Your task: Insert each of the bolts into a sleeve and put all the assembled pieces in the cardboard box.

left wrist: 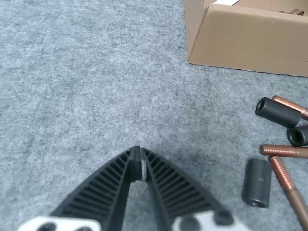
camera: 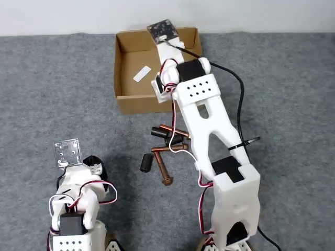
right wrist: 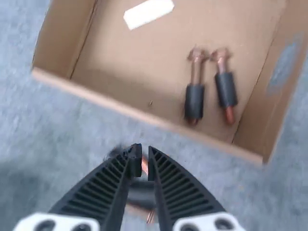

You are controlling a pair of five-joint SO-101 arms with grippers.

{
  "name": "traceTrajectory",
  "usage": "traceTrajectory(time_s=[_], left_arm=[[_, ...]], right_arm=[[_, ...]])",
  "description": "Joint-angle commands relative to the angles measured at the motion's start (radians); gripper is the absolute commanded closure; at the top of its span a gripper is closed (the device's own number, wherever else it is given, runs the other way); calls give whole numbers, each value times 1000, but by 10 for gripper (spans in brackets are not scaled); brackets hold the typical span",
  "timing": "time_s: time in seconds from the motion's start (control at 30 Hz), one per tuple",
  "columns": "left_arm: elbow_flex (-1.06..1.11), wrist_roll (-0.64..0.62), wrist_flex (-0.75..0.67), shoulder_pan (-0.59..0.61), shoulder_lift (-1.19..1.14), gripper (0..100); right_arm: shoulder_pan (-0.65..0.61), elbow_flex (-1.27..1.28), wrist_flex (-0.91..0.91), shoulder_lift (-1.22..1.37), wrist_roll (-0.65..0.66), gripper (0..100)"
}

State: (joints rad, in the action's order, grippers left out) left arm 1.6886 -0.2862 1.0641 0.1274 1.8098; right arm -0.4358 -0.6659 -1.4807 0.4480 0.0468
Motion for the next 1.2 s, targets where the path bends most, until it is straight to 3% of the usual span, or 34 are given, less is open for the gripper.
traceTrajectory(time_s=[0.0, 0.2, 0.53, 0.77, 1.17], left_arm=[[-5, 6, -21, 9, 8, 995], [-5, 6, -21, 9, 8, 995], [-5, 6, -21, 11, 8, 995], [-5, 6, -21, 11, 8, 995], [-5, 6, -25, 11, 8, 995]], right_arm=[[-27, -83, -122, -13, 11, 990], [-81, -81, -298, -2, 41, 990], [-105, -78, -285, 128, 474, 969], [-113, -80, -268, 254, 494, 794], [-136, -80, -116, 323, 528, 798]])
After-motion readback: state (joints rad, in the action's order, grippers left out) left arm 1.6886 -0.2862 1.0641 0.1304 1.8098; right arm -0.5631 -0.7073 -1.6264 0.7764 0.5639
